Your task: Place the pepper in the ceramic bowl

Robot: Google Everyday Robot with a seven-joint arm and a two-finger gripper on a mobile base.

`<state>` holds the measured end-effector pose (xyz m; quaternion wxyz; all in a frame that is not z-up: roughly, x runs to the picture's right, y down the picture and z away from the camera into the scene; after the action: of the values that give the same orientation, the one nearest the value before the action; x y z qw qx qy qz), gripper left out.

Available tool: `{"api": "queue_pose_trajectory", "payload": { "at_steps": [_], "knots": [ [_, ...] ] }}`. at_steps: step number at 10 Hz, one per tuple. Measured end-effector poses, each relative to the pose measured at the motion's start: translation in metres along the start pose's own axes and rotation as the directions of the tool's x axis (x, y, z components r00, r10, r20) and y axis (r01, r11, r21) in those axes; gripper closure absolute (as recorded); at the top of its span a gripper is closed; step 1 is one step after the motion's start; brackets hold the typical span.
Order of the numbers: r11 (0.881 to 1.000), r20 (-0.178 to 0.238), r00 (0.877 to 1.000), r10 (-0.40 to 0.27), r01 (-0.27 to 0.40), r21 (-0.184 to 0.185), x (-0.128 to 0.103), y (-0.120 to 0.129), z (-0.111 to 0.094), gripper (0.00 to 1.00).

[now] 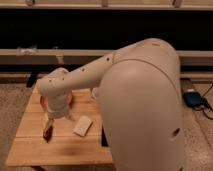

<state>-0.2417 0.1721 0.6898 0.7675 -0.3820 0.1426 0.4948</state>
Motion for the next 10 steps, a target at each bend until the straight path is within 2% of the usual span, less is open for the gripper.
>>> {"api": "queue_pose_trajectory", "payload": {
  "at_steps": [2,4,5,7,10],
  "knots": [
    [0.998,0.016,0.999,-0.029,0.028,0.054,-0.016,0.029,0.005,0.2],
    [0.995,0.032,0.999,-0.013,0.01,0.103,-0.031,0.026,0.007,0.2],
    [0.993,0.035,0.999,-0.004,0.0,0.116,-0.037,0.028,0.011,0.2],
    [0.992,0.022,1.0,0.022,-0.025,0.126,-0.047,0.026,0.028,0.2],
    [0.993,0.005,0.999,0.043,-0.044,0.111,-0.053,0.036,0.048,0.2]
  ]
}}
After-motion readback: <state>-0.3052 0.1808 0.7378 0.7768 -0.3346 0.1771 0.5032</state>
